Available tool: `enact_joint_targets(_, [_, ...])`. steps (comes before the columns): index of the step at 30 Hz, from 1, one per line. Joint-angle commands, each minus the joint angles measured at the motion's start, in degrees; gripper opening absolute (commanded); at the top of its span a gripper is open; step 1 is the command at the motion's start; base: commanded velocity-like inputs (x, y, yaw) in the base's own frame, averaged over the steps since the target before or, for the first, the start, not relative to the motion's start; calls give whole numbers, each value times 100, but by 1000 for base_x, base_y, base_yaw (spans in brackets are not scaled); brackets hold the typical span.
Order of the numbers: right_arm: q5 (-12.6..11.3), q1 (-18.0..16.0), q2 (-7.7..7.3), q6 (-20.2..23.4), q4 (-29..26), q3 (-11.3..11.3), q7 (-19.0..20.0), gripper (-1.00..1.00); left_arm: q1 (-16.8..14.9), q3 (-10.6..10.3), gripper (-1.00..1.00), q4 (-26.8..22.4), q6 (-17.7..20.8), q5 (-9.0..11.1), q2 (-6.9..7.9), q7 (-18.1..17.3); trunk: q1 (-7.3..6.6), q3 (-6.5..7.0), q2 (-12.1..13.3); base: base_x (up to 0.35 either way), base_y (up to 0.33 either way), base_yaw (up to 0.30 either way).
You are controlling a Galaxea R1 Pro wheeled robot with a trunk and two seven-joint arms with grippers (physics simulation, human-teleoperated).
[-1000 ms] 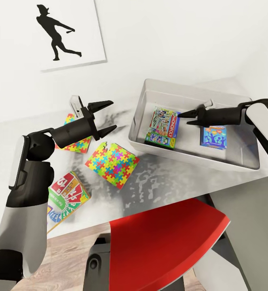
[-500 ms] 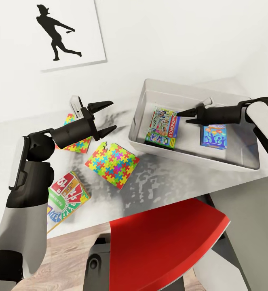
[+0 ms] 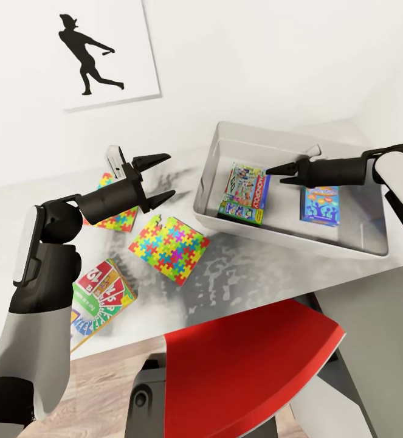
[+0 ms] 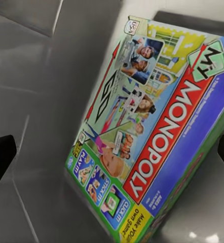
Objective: Put all the toys in the child's room - the three board games (two on the bed and one on the table), the two jigsaw puzzles on the table, and the tennis ball on the table - inside the toy box on the table in the child's room.
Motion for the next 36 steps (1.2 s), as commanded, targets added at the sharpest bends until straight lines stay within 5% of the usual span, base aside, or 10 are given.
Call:
enact_joint_targets(1, [53,-6,-10,1,-12,12,60,100,-3,-2,100,-3,-7,59,3,60,4,1,-9,0,0,0])
enact_joint_targets(23, [54,2,-33,1,-147,-11,60,100,9,-3,100,3,-4,59,2,66,4,194,-9,-9,0,0])
enact_joint_targets(36, [56,2,-37,1,-229,-85,60,100,10,-3,100,3,1,59,1,66,4,314,-9,-181,0,0])
